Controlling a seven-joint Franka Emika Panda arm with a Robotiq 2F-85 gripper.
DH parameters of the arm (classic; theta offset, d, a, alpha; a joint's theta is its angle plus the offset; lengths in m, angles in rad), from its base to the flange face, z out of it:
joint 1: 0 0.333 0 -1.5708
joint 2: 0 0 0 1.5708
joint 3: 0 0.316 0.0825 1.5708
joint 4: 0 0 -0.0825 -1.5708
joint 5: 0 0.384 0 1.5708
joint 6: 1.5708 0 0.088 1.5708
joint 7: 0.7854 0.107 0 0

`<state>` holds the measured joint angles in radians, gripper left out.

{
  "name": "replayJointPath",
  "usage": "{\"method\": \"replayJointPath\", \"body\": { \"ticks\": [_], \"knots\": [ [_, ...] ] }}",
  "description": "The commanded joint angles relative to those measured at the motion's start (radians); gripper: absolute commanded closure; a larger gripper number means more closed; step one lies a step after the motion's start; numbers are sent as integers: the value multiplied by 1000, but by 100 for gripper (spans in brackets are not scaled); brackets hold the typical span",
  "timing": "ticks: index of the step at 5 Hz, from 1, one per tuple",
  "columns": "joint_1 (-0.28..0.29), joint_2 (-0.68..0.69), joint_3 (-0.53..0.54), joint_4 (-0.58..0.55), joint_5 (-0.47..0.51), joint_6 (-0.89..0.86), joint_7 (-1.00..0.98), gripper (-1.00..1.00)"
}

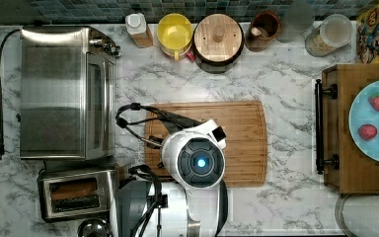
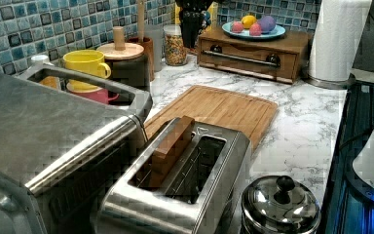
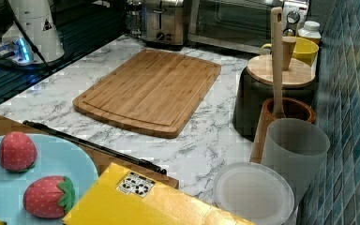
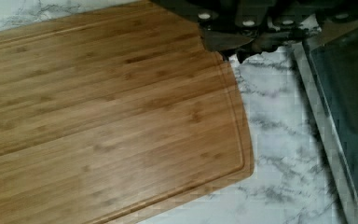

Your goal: Turn on the toaster.

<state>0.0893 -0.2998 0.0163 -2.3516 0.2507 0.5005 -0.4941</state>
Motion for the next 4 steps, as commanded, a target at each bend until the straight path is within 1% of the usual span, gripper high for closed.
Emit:
{"method": "replayJointPath", "body": {
  "ticks": [1,2,3,4],
  "knots": [
    [93,-106,79,-177,78,34,-160,100],
    [120,-139,90,-194,119,18,-202,100],
    [130,-136,90,-178,137,5,-221,100],
    [166,-188,68,-212,187,32,-274,100]
  ]
}}
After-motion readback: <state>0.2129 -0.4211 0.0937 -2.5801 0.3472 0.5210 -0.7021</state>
